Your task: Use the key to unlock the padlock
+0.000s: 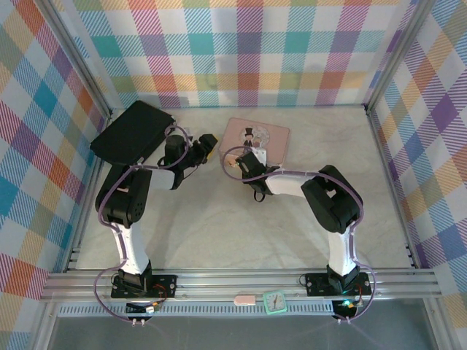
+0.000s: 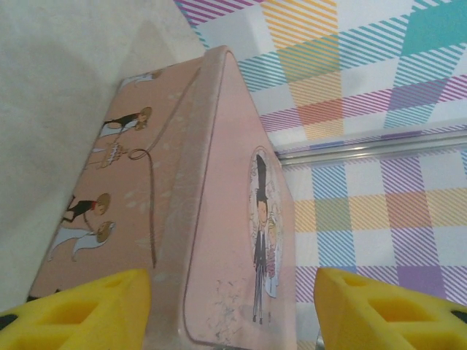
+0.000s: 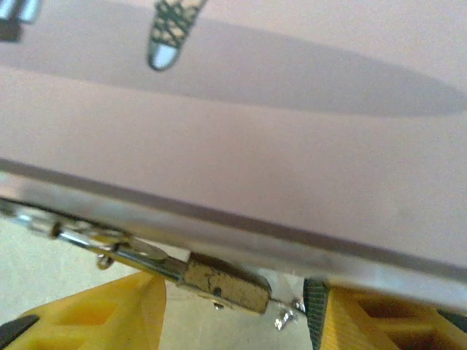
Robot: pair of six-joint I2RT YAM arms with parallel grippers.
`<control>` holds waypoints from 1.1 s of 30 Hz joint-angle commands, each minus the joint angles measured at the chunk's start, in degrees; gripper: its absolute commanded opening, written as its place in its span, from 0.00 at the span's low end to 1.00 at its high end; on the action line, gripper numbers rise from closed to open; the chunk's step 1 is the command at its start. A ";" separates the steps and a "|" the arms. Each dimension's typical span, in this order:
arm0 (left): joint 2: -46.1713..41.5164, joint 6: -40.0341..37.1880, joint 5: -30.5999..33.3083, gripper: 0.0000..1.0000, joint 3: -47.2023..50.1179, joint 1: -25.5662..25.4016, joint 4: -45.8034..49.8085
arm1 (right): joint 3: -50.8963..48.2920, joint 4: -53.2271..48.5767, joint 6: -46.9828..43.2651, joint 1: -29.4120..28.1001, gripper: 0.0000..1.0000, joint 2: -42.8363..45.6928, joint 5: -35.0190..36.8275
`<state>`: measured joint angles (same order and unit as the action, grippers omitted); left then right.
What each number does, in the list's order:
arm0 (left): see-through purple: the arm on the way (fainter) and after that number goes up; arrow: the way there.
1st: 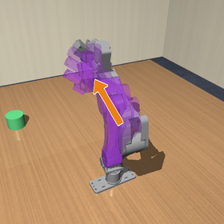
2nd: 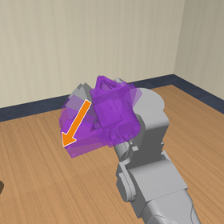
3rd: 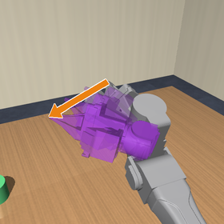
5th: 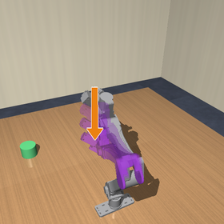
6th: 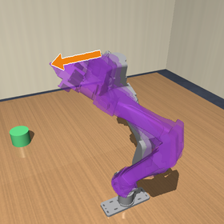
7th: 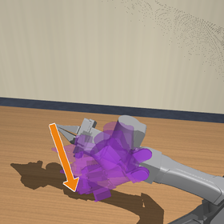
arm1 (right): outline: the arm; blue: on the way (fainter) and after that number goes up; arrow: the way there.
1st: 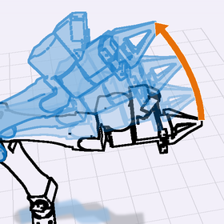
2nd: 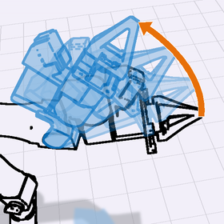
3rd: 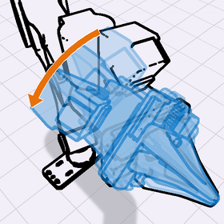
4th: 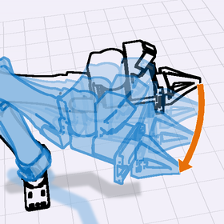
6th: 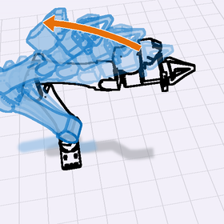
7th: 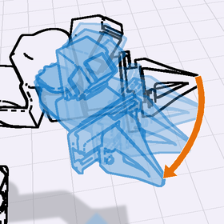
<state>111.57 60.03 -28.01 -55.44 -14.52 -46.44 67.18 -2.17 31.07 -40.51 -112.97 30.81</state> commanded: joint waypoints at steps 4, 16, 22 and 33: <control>0.08 1.50 -2.01 0.60 0.42 0.64 -4.18 | 0.94 4.63 -4.32 0.96 0.34 -2.17 0.75; 1.44 7.92 -3.15 0.58 6.16 -1.75 -13.61 | -0.61 11.27 -18.57 2.48 0.10 0.97 -12.98; 6.89 12.69 -3.81 0.50 5.39 -4.66 -20.68 | 1.15 9.68 -17.74 6.00 0.02 2.20 -24.60; 7.13 5.18 1.17 0.46 2.19 -8.93 -9.21 | -1.47 10.76 -4.47 12.04 0.00 5.02 -41.40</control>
<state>120.05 69.12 -28.99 -51.66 -22.70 -58.83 66.48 6.66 21.69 -29.12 -110.15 -4.75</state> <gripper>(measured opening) 0.459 0.135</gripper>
